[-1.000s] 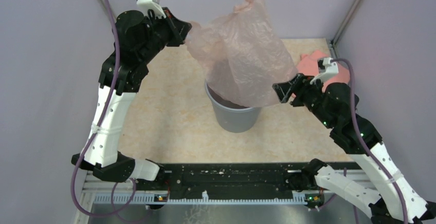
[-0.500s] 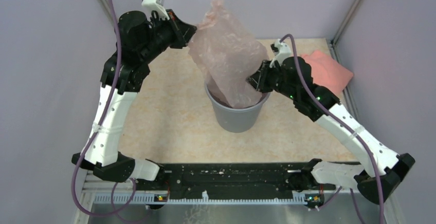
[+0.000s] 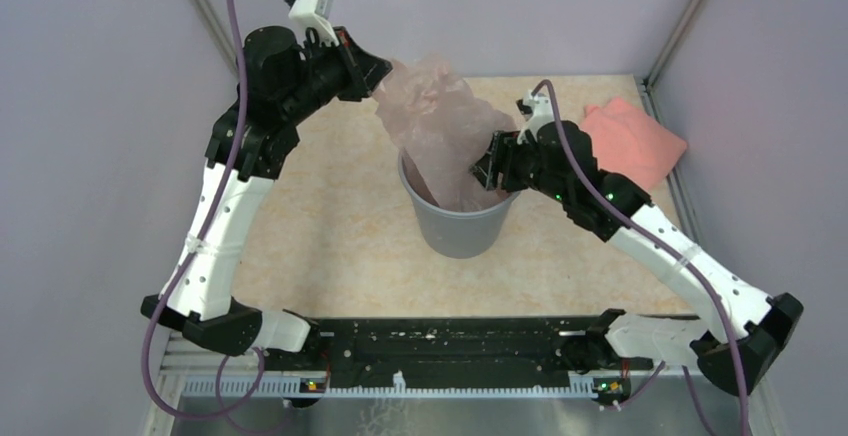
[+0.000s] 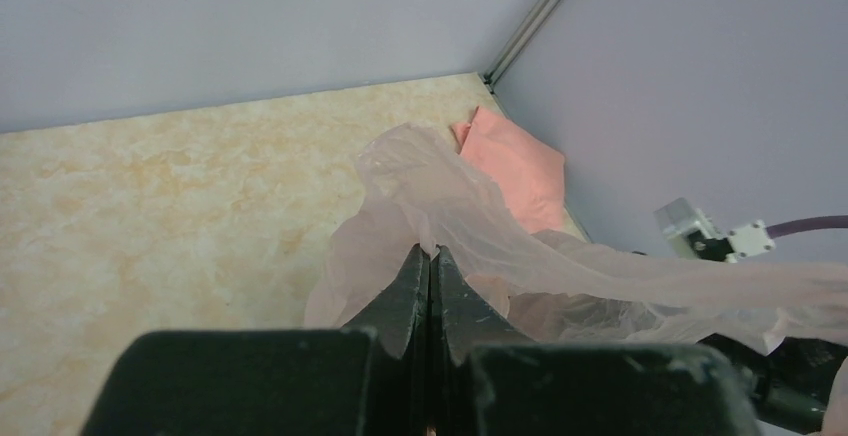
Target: Put the trash bags into the trash bin
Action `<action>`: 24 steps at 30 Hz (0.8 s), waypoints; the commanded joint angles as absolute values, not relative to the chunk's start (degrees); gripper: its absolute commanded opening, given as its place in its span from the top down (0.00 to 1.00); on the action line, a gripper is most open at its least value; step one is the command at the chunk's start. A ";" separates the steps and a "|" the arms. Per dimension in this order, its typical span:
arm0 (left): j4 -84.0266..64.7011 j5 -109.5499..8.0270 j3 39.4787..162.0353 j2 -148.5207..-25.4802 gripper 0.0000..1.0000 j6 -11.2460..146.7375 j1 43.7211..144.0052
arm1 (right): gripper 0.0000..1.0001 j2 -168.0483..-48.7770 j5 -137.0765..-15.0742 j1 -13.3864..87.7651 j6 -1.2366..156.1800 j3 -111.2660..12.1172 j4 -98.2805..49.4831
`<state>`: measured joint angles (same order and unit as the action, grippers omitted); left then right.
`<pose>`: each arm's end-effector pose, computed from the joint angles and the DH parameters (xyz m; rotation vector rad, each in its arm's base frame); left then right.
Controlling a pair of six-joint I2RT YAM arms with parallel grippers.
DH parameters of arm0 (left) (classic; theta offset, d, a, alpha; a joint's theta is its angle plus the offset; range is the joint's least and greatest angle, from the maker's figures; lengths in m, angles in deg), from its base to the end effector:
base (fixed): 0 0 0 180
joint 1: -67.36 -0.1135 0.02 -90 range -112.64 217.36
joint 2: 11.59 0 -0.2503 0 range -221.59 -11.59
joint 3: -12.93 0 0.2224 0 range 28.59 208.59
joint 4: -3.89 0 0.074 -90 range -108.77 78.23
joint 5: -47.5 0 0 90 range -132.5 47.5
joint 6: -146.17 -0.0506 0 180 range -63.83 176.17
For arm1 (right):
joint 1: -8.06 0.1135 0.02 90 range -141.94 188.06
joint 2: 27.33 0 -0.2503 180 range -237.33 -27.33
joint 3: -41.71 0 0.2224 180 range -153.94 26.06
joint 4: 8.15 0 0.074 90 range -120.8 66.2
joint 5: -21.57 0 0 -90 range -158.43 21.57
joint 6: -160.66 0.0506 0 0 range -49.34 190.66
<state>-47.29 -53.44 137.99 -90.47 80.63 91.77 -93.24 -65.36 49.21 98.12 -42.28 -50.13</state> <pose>0.2227 -0.1116 0.5088 0.1496 1.7133 -0.7988 0.1848 0.1579 0.3606 -0.2098 2.0493 0.7097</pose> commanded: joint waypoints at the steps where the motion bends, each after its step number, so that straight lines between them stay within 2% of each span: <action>1: -43.29 -54.57 137.60 -89.04 1.00 81.21 91.62 | 0.35 -87.75 -63.15 49.63 96.59 -44.38 -51.27; 5: -42.82 -54.76 137.07 -89.12 1.00 81.21 91.62 | 0.25 -85.55 -64.07 49.63 96.43 -45.01 -53.13; 9: -42.60 -55.87 136.95 -89.41 1.00 81.15 91.66 | 0.21 -83.64 -62.51 49.61 95.34 -46.28 -54.92; 17: -44.54 -56.84 137.14 -90.21 1.00 80.02 91.73 | 0.20 -83.91 -54.68 49.61 88.14 -52.03 -56.76; 24: -44.94 -58.12 137.13 -91.29 1.00 79.89 92.12 | 0.19 -86.00 -62.28 49.64 78.20 -51.05 -46.87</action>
